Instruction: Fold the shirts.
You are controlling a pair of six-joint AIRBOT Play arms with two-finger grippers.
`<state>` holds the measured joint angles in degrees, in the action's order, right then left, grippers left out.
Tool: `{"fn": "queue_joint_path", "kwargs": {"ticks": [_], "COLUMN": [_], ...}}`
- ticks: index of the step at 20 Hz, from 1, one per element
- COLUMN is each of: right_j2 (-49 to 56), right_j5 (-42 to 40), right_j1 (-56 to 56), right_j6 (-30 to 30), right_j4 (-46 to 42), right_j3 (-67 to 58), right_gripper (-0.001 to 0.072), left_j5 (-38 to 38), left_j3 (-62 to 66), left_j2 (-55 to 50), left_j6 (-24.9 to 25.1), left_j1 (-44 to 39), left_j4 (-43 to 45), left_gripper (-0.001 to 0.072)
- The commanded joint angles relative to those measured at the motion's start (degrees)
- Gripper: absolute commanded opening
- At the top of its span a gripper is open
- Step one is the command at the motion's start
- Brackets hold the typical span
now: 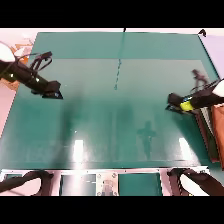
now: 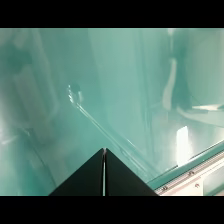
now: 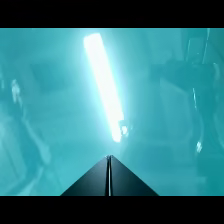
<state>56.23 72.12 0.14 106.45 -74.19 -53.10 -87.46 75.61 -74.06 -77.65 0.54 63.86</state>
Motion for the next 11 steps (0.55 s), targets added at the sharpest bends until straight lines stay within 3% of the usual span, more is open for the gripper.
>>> {"fn": "queue_joint_path", "kwargs": {"ticks": [1, 11], "right_j2": [-1.3, -1.3], "right_j5": [-7.0, -6.7], "right_j1": [10.7, 15.0], "right_j6": [1.6, 1.5], "right_j4": [0.4, 0.7], "right_j3": [5.0, 5.1], "right_gripper": [0.0019, 0.0019], "left_j5": [4.5, 4.5], "left_j3": [-7.7, -7.7], "left_j2": [6.3, 6.3], "left_j6": [0.2, 0.1], "left_j1": [-0.2, -0.2], "left_j4": [0.0, 0.0], "left_gripper": [0.0021, 0.0021]}}
